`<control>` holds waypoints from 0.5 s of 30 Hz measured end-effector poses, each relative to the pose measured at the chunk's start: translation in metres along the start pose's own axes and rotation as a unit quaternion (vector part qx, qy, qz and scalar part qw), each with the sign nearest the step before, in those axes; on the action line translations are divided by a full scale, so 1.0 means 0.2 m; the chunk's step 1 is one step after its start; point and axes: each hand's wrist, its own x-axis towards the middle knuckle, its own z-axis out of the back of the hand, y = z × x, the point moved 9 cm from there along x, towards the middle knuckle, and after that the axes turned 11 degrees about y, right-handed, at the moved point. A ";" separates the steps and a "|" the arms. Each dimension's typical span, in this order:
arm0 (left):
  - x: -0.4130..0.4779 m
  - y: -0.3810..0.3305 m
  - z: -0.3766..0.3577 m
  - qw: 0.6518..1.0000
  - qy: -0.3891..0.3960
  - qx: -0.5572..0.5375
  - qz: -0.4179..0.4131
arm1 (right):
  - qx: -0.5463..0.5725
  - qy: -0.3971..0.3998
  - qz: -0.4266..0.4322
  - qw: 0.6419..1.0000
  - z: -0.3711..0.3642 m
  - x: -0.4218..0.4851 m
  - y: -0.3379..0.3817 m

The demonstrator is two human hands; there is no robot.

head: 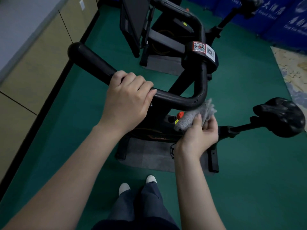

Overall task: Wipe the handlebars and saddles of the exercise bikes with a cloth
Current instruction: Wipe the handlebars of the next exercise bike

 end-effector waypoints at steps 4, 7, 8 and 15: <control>0.00 0.00 -0.01 1.000 -0.002 0.002 0.000 | -0.121 -0.005 0.137 0.983 -0.03 -0.06 0.12; 0.00 0.00 -0.01 1.000 -0.007 0.001 0.000 | -0.190 0.011 0.217 0.957 -0.06 -0.13 0.17; 0.00 0.00 -0.01 1.000 -0.009 0.001 0.000 | -0.214 0.023 0.243 0.946 -0.08 -0.15 0.19; -0.01 0.00 -0.01 1.000 -0.018 -0.003 -0.004 | -0.290 0.095 0.251 0.918 -0.15 0.00 0.29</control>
